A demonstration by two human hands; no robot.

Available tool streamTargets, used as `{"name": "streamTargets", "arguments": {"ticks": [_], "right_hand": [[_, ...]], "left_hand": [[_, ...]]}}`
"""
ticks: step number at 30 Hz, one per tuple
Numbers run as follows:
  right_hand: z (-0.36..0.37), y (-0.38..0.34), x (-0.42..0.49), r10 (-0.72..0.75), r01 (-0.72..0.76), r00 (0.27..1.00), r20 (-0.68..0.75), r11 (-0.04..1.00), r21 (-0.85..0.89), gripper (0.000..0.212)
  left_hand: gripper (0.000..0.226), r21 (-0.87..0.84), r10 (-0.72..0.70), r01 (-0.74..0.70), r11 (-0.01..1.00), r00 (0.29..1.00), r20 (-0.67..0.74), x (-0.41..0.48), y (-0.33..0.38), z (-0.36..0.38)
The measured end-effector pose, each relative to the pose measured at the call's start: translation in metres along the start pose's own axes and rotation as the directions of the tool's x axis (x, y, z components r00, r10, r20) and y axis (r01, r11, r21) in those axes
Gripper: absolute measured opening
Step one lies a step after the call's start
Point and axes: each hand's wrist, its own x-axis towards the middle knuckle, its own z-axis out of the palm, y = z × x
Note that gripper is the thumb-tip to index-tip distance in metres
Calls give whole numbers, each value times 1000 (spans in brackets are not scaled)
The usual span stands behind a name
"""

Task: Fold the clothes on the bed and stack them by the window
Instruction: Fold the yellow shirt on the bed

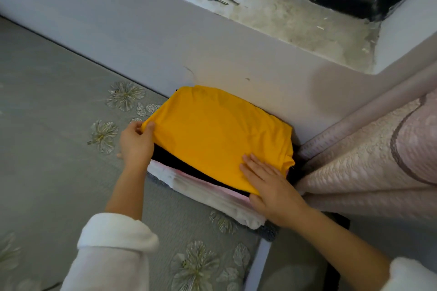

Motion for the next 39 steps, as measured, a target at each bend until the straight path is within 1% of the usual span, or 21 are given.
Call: {"name": "streamTargets", "arguments": {"ticks": [3,6,8,10,12,14,15,16,17,18,19,20,21,22,24,25,28,31,35,37,39], "right_hand": [[-17,-3,-3,28,-22,999,-42,991,131,51],[-27,-4,-15,22,-8,995,-95,989,148,49],[-28,-5,-23,5,7,997,-78,989,149,49],[-26,-5,-27,-21,23,1000,-20,993,114,47],[-25,-6,-27,-58,54,997,48,995,79,43],[-29,-11,-22,-56,52,998,34,992,111,40],[-31,-12,-16,-32,36,999,-29,988,147,39],[-31,-12,-9,7,14,993,-118,983,181,37],[-29,-10,1,61,-21,979,-193,979,203,37],[-27,-9,10,124,-76,966,-225,974,211,43],[-25,-8,18,181,-140,960,-212,971,194,54],[-21,-6,26,232,-207,958,-167,966,154,66],[-15,-4,31,282,-270,952,-118,957,108,74],[-9,0,33,331,-325,940,-77,942,82,80],[5,7,29,411,-408,912,-14,908,101,89],[11,11,25,425,-424,905,9,900,106,93],[24,14,19,420,-421,907,33,905,55,101],[21,14,18,421,-424,905,56,904,62,101],[4,17,21,406,-416,906,122,907,72,102],[-4,20,22,393,-405,911,126,910,92,99],[-11,22,20,369,-381,923,108,914,136,90]], "left_hand": [[18,-58,81,-85,995,995,-65,-8,13,-8],[16,-98,114,-124,987,988,-101,-12,9,-19],[17,-148,55,-69,987,993,-101,-17,-3,-22],[22,-159,-42,31,987,997,-71,-23,-18,-21],[31,-123,-119,114,986,992,-40,-26,-29,-18],[39,-3,-141,142,990,986,-93,-26,-30,-13],[41,104,-86,103,989,984,-153,-27,-26,-9],[41,209,48,-7,978,980,-191,-29,-18,-4],[41,285,231,-178,942,960,-162,-34,-9,4],[41,341,403,-361,868,914,-59,-38,0,14],[43,378,521,-510,772,849,81,-42,8,26],[47,401,575,-608,685,789,215,-45,13,39],[50,425,570,-650,630,759,316,-46,13,51],[53,458,517,-639,618,769,375,-46,9,62],[62,530,338,-518,672,851,403,-41,-9,74],[68,558,279,-469,684,876,394,-39,-19,76],[73,587,251,-447,675,887,387,-35,-38,77],[74,594,222,-450,667,881,418,-33,-35,77],[68,599,135,-435,672,867,479,-42,-24,73],[67,590,112,-436,679,857,504,-58,-21,71],[67,580,119,-443,684,851,511,-78,-22,68]]}}
